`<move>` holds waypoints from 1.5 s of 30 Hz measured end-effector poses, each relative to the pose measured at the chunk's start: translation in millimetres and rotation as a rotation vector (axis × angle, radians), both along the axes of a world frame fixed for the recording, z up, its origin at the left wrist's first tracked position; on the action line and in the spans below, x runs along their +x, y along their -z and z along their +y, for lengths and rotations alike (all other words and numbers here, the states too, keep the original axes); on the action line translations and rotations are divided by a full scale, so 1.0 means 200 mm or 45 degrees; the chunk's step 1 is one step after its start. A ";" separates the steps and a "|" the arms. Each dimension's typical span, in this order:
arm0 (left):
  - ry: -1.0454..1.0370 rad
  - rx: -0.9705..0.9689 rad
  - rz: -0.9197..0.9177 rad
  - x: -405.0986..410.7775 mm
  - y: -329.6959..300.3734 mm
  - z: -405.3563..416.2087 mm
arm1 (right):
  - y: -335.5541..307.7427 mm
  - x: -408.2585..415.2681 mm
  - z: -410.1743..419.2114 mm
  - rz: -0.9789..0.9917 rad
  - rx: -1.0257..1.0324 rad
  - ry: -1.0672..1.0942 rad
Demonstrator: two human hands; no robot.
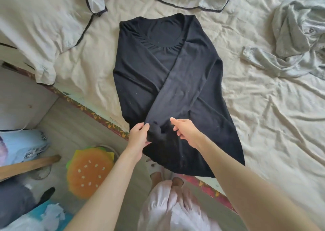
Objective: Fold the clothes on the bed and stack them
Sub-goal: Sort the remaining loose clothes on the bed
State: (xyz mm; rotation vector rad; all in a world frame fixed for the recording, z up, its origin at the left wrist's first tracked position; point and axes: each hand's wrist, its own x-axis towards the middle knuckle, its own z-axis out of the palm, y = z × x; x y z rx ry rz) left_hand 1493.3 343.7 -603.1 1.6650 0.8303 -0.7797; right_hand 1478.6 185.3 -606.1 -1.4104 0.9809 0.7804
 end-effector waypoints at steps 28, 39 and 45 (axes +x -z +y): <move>0.225 -0.499 -0.080 -0.18 0.04 0.46 | -0.08 -0.35 0.38 -0.348 -0.157 0.450; 0.489 0.057 0.102 -0.23 0.26 0.51 | 0.09 -0.48 0.27 0.047 -0.532 0.019; 0.382 0.135 -0.157 -0.04 0.35 0.48 | 0.08 -0.51 -0.03 -0.238 -1.064 -0.316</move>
